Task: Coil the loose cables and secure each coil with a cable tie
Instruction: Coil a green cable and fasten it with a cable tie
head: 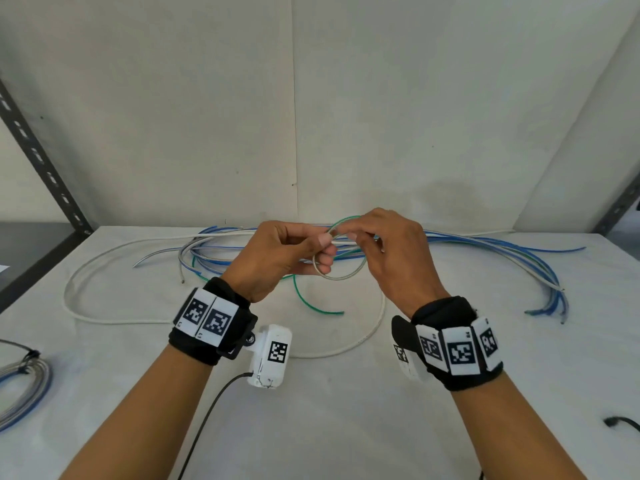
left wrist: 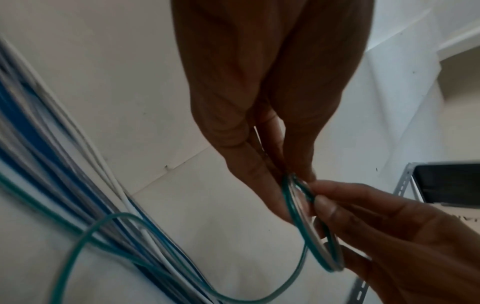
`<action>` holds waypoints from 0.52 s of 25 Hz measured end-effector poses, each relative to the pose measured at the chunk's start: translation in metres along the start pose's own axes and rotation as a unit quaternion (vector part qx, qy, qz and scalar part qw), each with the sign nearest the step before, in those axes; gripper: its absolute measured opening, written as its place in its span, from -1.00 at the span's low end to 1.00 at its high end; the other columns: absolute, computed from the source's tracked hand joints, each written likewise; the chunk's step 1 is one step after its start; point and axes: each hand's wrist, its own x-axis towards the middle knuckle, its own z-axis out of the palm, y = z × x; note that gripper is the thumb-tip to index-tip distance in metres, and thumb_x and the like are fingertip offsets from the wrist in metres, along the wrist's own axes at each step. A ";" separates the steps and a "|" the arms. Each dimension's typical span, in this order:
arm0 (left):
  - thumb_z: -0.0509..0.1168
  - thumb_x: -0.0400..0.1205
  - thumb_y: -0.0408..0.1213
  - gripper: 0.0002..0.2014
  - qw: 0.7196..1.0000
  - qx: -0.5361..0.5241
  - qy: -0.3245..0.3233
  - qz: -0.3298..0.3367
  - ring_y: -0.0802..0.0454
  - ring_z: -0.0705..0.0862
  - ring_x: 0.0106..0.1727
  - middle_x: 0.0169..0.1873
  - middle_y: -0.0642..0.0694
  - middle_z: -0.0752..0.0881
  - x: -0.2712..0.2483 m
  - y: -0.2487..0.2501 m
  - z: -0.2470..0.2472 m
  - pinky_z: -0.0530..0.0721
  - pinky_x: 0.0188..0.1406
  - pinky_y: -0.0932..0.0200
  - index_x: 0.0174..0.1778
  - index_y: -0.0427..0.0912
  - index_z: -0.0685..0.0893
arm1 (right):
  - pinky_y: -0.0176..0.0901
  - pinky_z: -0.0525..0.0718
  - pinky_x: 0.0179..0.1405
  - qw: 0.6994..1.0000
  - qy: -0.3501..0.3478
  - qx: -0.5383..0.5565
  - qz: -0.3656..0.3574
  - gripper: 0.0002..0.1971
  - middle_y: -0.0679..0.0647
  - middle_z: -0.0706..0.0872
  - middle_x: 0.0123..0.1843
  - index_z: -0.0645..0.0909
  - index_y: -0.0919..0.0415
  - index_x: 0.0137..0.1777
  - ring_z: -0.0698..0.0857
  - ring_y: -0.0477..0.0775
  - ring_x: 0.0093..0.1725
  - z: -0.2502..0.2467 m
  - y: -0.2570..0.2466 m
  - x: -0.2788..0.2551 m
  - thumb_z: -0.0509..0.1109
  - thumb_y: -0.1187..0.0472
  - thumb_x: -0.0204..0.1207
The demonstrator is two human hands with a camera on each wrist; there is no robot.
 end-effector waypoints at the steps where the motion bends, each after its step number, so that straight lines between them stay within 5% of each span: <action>1: 0.36 0.67 -0.40 -0.83 1.000 0.014 -0.013 -0.001 -0.06 0.78 -0.27 -0.20 -0.27 0.81 -0.002 0.002 -0.001 0.80 -0.14 0.12 0.08 -0.39 0.80 | 0.07 0.70 -0.11 1.000 0.000 0.025 0.009 -0.78 -0.12 0.79 -0.15 0.75 0.01 0.15 0.71 -0.06 -0.14 0.000 -0.002 -0.001 0.43 0.32 0.61; 5: 0.39 0.66 -0.42 -0.86 0.997 0.066 -0.040 0.005 -0.08 0.76 -0.26 -0.24 -0.30 0.79 -0.008 0.009 -0.004 0.83 -0.07 0.01 0.07 -0.37 0.81 | 0.00 0.72 -0.03 0.999 -0.001 0.040 0.025 -0.60 -0.15 0.80 -0.13 0.64 -0.09 0.42 0.74 -0.05 -0.08 0.003 -0.007 -0.003 0.47 0.22 0.61; 9: 0.42 0.66 -0.42 -0.83 0.992 0.118 -0.006 0.030 -0.09 0.78 -0.23 -0.26 -0.29 0.82 -0.008 0.013 -0.006 0.82 0.09 -0.18 0.08 -0.45 0.78 | -0.02 0.56 -0.04 0.995 0.032 -0.089 -0.013 -0.85 -0.01 0.57 -0.11 0.81 -0.03 0.12 0.56 0.06 0.01 0.006 -0.007 -0.003 0.48 0.06 0.61; 13: 0.46 0.63 -0.39 -0.91 0.979 0.194 0.015 0.067 -0.24 0.84 -0.16 -0.21 -0.30 0.85 -0.010 0.017 -0.006 0.83 0.03 -0.07 -0.01 -0.31 0.83 | -0.21 0.65 -0.05 0.996 -0.030 0.065 0.053 -0.95 -0.11 0.79 -0.09 0.82 0.02 -0.04 0.75 -0.14 -0.08 -0.001 -0.007 0.001 0.57 0.13 0.53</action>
